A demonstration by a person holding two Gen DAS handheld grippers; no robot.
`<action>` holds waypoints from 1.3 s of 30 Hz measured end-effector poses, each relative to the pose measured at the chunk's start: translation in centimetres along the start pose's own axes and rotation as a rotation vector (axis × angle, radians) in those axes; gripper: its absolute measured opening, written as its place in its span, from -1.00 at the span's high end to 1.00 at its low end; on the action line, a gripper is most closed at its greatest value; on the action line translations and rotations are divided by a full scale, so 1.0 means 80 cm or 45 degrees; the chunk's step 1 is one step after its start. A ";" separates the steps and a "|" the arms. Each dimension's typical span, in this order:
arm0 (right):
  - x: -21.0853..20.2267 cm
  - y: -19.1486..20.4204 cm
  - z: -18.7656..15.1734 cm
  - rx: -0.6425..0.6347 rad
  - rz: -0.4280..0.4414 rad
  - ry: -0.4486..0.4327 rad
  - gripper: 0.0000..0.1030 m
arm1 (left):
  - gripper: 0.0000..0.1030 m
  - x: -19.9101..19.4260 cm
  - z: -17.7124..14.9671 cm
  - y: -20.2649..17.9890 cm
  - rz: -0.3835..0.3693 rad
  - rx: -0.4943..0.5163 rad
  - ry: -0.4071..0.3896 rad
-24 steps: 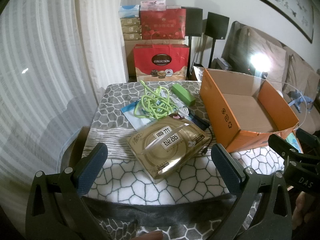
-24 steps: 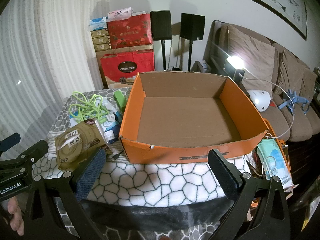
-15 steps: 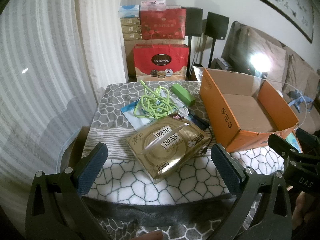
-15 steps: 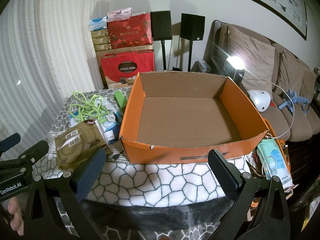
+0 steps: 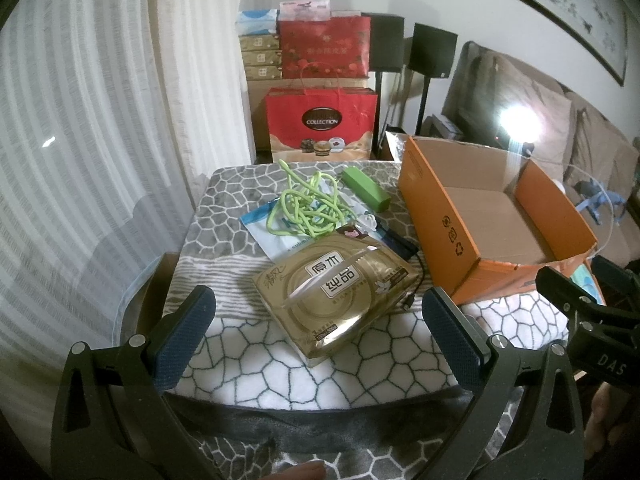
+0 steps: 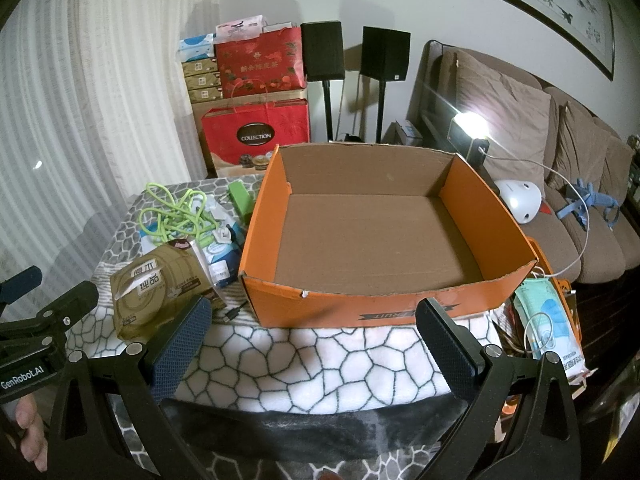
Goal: Organize objects
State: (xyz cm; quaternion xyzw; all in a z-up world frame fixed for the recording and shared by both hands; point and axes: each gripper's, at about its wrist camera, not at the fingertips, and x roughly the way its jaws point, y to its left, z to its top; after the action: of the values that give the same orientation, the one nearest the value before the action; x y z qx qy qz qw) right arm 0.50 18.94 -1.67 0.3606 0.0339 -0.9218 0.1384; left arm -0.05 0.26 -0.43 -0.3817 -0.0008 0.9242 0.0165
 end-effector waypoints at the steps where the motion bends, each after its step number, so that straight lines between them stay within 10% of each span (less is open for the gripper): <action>1: 0.000 0.000 0.000 -0.001 0.001 0.000 -1.00 | -1.00 0.000 0.000 0.000 -0.001 -0.001 0.000; 24: 0.022 -0.047 0.021 0.008 -0.056 0.023 -1.00 | -1.00 0.043 0.012 0.000 -0.059 0.110 0.021; 39: 0.041 -0.177 0.073 0.071 -0.111 0.089 -0.99 | -1.00 0.123 0.025 -0.002 -0.386 0.368 0.212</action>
State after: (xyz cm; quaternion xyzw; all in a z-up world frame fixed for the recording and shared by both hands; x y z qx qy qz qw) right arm -9.58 30.80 -0.06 0.3943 0.0287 -0.9144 0.0866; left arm -8.42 0.72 -6.00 -0.4457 0.0756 0.8670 0.2097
